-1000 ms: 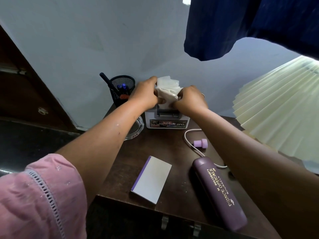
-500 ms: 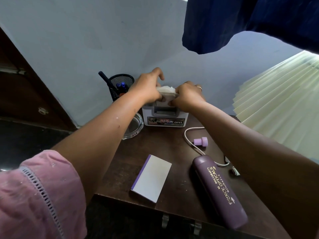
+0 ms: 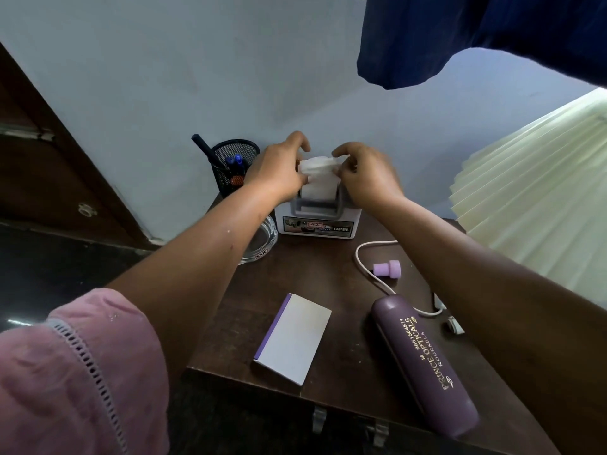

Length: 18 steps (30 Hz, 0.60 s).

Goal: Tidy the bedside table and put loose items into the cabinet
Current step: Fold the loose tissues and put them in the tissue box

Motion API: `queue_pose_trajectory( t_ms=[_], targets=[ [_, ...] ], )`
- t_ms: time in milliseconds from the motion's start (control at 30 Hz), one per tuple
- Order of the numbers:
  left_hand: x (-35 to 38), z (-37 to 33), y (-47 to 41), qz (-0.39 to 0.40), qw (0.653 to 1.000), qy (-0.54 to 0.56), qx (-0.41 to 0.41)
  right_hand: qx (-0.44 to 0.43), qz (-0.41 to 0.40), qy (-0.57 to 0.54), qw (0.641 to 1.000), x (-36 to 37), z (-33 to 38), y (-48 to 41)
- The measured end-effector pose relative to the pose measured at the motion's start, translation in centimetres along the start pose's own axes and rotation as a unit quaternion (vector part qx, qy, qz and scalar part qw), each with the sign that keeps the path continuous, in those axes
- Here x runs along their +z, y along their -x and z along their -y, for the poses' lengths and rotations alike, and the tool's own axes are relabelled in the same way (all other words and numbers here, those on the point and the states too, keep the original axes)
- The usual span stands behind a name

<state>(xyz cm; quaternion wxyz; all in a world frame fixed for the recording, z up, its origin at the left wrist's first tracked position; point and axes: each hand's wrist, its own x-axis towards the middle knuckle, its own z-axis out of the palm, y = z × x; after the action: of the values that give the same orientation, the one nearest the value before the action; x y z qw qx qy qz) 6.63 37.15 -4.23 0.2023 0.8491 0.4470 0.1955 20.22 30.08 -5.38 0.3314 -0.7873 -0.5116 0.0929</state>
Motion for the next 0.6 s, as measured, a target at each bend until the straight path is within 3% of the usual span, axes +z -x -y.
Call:
queue_pose_trajectory(
  t_ms=[200, 400, 533, 600],
  targets=[
    [-0.4, -0.1, 0.2, -0.058, 0.991, 0.044, -0.112, 0.031, -0.042, -0.030, 0.998, -0.2, -0.5, 1.1],
    [-0.8, -0.6, 1.2, -0.054, 0.987, -0.016, -0.151, 0.053, -0.042, -0.042, 0.997, -0.3, -0.5, 2.1],
    [-0.3, -0.7, 2.7, -0.057, 0.989, 0.019, -0.135, 0.091, -0.053, -0.065, 0.992, -0.7, -1.1, 2.9],
    [0.5, -0.7, 3.5, -0.057, 0.986, 0.047, -0.148, 0.136, -0.021, -0.112, 0.984, -0.6, -1.4, 3.3]
  ],
)
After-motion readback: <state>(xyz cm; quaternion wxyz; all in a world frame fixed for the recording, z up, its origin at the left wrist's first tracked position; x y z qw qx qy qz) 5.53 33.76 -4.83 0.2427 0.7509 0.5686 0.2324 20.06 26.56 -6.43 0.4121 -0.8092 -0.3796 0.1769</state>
